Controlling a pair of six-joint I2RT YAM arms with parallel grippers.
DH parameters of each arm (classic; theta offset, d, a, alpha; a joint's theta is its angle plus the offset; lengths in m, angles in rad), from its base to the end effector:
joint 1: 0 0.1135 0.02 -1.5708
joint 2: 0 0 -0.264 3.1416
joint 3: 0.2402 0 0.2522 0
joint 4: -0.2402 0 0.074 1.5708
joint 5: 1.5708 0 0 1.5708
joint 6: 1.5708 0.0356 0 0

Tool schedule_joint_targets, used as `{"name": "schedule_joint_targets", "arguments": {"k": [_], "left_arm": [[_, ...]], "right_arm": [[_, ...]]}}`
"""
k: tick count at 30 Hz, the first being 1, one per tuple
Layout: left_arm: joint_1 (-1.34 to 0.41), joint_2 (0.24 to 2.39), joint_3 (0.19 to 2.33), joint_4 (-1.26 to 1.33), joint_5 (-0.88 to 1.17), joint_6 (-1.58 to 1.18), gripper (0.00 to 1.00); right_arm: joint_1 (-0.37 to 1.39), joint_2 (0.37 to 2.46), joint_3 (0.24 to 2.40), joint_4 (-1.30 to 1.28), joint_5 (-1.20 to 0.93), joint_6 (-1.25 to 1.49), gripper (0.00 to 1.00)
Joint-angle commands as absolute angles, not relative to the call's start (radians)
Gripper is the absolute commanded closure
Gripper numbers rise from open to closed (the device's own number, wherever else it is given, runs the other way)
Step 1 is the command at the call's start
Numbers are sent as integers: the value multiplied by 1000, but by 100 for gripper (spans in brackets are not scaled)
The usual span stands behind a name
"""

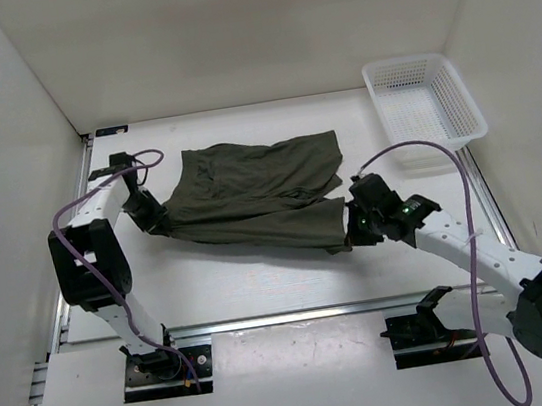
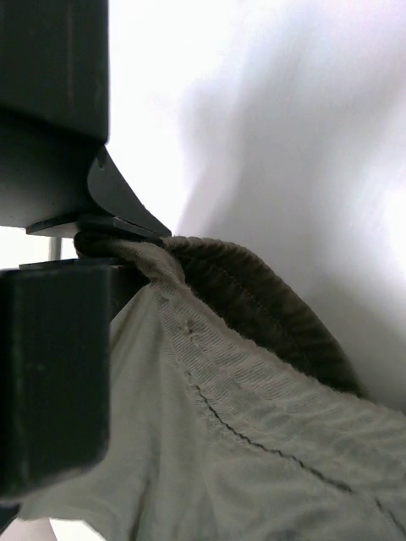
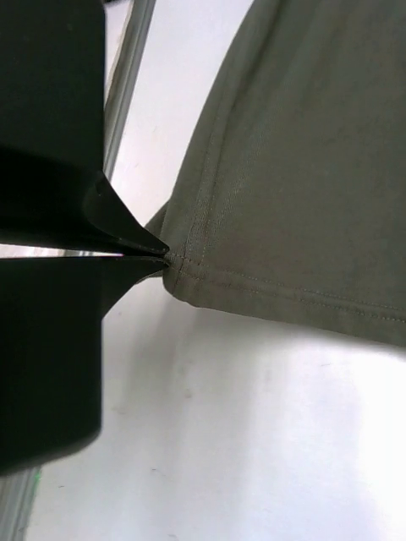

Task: Fold and stack the shorts
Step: Flatten the shorts out, then fold the shorts

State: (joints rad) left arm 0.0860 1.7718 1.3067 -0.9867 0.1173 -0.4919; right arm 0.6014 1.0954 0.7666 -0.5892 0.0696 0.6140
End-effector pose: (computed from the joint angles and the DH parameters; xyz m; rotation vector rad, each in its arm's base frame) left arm 0.3307 0.0243 0.2074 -0.8564 2.9184 -0.2115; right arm 0.1802 0.1207 0.2389 0.0459 2.5355 0.4176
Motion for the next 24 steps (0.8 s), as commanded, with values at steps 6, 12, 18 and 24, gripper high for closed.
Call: {"name": "schedule_joint_targets", "arguments": {"k": [6,12,18,24], "left_arm": [[109,1637,1192,-995,100,-459,39],[129,1507,1201,-1069,40,-468,14],[147,1480,1097,-997,89,-498,18],[147,1597,1034,-876,161,-532,15]], "right_arm": [[673,1154,755,-750,133,618,68],[657,1144,816,-792,160,678,47],[485,1210,818,-713,-174,814,47],[304,1220,649,-503,-529,1035,47]]}}
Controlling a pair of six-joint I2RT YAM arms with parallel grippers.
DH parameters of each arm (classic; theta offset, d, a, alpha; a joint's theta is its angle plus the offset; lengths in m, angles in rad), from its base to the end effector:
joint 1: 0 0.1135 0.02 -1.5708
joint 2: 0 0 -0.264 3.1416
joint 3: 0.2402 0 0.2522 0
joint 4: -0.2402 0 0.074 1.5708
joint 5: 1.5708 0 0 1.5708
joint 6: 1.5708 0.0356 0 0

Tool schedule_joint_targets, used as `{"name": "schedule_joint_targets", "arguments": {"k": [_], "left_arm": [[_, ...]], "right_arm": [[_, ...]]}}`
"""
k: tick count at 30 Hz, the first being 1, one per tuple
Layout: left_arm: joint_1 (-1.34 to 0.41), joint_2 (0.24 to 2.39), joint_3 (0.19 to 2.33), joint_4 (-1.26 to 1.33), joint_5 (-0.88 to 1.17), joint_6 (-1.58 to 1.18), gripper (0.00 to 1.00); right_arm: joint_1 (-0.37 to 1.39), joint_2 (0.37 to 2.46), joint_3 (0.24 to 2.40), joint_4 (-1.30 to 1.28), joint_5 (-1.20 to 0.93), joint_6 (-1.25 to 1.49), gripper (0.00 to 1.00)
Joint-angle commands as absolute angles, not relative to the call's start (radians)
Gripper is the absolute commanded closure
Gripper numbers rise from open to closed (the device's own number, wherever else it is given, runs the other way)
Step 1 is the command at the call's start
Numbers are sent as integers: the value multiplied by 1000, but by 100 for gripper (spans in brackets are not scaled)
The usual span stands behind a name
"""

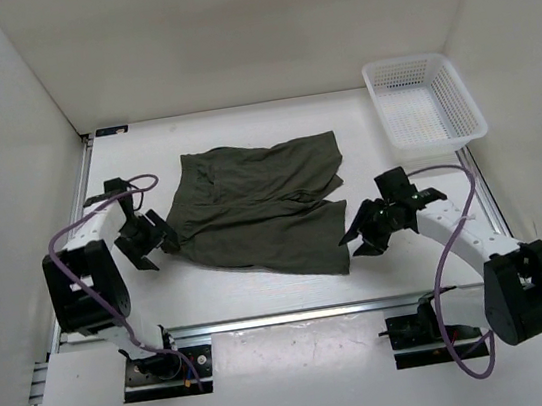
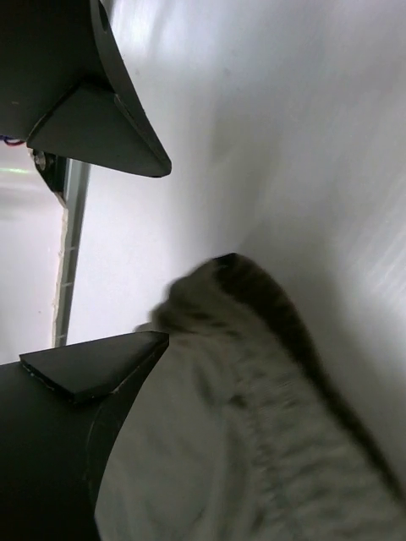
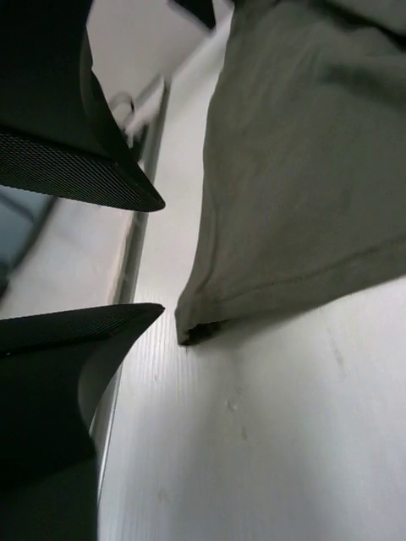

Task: Fold and stack the shorts
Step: Fold the shorts

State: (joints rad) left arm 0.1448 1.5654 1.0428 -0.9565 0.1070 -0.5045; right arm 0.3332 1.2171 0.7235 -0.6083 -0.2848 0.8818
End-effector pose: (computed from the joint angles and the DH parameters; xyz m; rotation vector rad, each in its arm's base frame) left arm 0.2685 0.0353 0.1983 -0.9705 2.9072 -0.1867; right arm 0.2061 0.0819 0.2014 0.6732 2.7501 0.7189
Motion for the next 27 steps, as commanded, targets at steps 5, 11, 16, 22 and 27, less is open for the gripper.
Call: {"name": "schedule_joint_targets", "arguments": {"k": [5,11,16,22,27], "left_arm": [[147,1663,1055,-845,161,-552,25],[147,1686,1075,-836,161,-552,70],[147,1695,1075,-836,161,-552,90],[147,1695,1075,-836,161,-561,90],[147,1695,1075,-836,161,-561,90]], "right_arm": [[304,1229,560,-431,-540,1179,47],[304,1299,522,-341,-549,1247,47],[304,1373,488,-267,-558,1287,47],[314,1344,488,-337,-534,1298,46],[324,1394,488,-315,-523,1289,46]]}}
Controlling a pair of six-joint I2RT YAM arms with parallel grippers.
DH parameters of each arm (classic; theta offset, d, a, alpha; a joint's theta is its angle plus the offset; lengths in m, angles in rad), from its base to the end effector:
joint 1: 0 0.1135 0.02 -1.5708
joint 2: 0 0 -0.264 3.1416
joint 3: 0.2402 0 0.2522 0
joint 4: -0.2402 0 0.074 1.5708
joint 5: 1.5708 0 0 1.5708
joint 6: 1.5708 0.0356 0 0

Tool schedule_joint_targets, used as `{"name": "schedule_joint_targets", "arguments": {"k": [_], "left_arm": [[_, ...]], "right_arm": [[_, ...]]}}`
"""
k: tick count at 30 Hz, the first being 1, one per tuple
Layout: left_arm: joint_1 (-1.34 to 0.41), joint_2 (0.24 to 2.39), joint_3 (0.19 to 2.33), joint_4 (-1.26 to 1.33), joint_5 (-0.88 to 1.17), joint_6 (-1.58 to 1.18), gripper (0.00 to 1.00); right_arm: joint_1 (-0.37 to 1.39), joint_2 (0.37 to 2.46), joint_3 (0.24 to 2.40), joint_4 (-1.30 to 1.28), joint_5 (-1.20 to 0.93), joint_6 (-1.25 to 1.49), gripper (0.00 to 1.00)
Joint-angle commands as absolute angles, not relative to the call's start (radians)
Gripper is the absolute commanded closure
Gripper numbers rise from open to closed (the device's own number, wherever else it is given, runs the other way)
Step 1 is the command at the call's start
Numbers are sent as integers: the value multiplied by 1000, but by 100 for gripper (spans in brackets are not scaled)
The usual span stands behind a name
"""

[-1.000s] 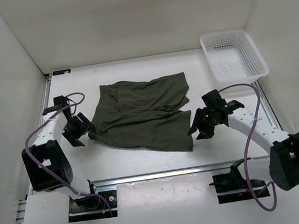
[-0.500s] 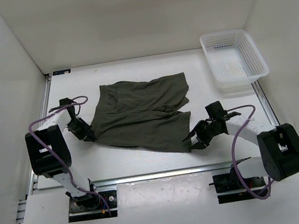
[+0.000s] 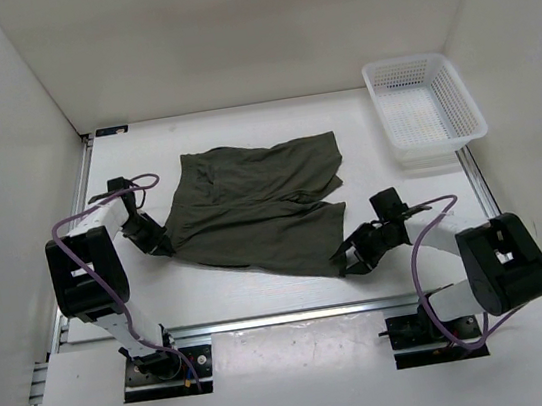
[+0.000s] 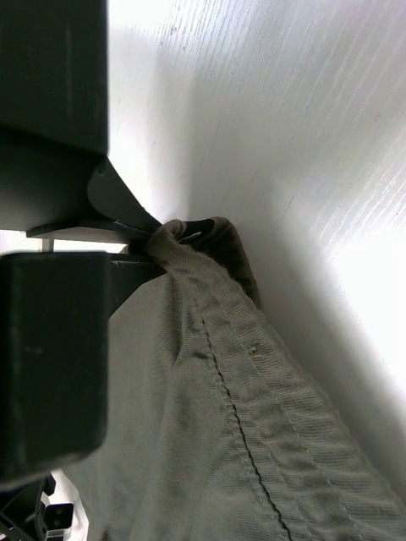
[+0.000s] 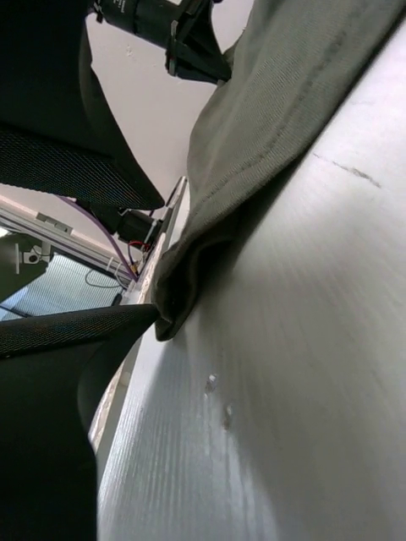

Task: Fold and stack the shorts
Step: Fold the shorts

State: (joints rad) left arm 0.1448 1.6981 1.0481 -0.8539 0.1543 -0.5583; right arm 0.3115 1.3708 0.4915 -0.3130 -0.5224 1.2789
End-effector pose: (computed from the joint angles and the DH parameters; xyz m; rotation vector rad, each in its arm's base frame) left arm 0.2899 0.0367 0.1659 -1.0591 2.9107 -0.2556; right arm 0.1932 0.0809 0.1244 -1.2100 -2.6207 -0.9338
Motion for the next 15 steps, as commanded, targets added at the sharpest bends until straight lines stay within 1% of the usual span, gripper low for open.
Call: {"name": "schedule_joint_targets", "arguments": {"k": [1,4,6,7,8,11,15], "left_arm": [[147,1695,1075,-836,161,-561,90],[147,1695,1075,-836,161,-561,90],[147,1695,1075,-836,161,-561,90],[147,1695,1084,-836,170,-561,90],[147,1695,1085,-836,179,-561,90],[147,1674,1109,-836,218,-561,90],[137,1651,1187,-877,250,-571,90]], "right_arm": [[324,1407,488,-305,-523,1289,46],[336,1460,517,-296,-514,1289,46],[345,1483,528,-296,-488,1279,67],[345,1483,528,-317,-474,1266,78],[345,1483,564,-339,-456,1252,99],[304,1424,641,-448,-339,1183,100],[232,1401,840,-552,-229,1063,100]]}}
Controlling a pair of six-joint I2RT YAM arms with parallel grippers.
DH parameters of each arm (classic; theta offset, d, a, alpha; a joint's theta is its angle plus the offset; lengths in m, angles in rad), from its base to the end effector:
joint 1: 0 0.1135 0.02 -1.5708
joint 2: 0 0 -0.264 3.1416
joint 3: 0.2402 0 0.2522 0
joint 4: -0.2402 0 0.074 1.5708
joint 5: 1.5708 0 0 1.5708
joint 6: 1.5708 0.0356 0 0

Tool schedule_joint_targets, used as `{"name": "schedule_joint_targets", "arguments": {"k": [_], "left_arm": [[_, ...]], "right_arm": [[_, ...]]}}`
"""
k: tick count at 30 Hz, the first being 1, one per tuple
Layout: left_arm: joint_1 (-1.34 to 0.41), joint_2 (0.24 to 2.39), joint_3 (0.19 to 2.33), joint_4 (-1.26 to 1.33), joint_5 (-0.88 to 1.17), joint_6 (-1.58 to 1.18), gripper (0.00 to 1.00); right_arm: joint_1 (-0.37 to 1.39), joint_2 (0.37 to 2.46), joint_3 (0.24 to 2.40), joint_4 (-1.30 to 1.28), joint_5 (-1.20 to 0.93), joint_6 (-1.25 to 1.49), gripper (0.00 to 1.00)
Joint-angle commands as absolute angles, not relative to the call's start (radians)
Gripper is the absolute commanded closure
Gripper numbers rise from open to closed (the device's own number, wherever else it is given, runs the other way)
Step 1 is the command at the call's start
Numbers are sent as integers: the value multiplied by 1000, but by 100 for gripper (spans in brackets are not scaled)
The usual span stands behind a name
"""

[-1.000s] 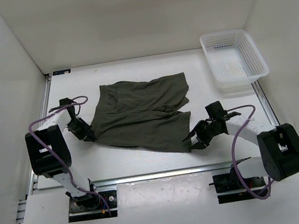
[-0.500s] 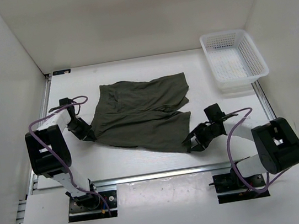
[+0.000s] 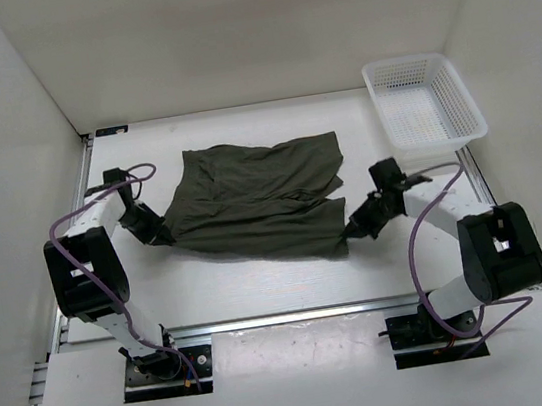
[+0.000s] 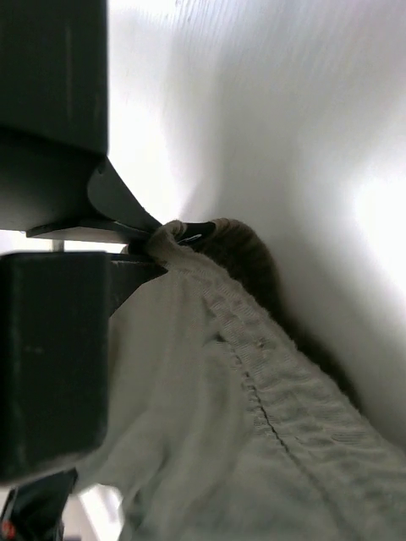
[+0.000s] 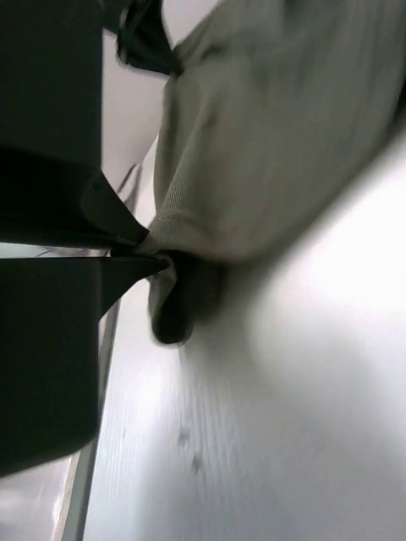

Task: Fold and stack the shorts
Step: Fold the shorts

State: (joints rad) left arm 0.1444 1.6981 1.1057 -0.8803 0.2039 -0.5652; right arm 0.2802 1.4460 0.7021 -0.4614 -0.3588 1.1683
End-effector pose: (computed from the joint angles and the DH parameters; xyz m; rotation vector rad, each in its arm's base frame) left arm 0.2988 0.0362 0.1800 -1.0520 2.8841 -0.3386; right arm 0.2333 0.0801 0.1535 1.2004 2.7577 0.7764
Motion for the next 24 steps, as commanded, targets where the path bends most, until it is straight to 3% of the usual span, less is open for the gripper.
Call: {"name": "schedule_joint_targets", "arguments": {"k": [1,7,17,24], "left_arm": [[137,1637,1224,-905,250,-580,90],[137,1559,1249,-957,239,-580,90],[137,1310,902,-1003,199,-649,90],[137,1255,940,-1055,166,-660,90]], "right_arm": [[219,1390,929,-595,-206,1040,100],[230,1295,1025,-701,-45,882,100],[272,982,600,-804,-29,900,100],[272,902,701,-882,15,888,100]]}}
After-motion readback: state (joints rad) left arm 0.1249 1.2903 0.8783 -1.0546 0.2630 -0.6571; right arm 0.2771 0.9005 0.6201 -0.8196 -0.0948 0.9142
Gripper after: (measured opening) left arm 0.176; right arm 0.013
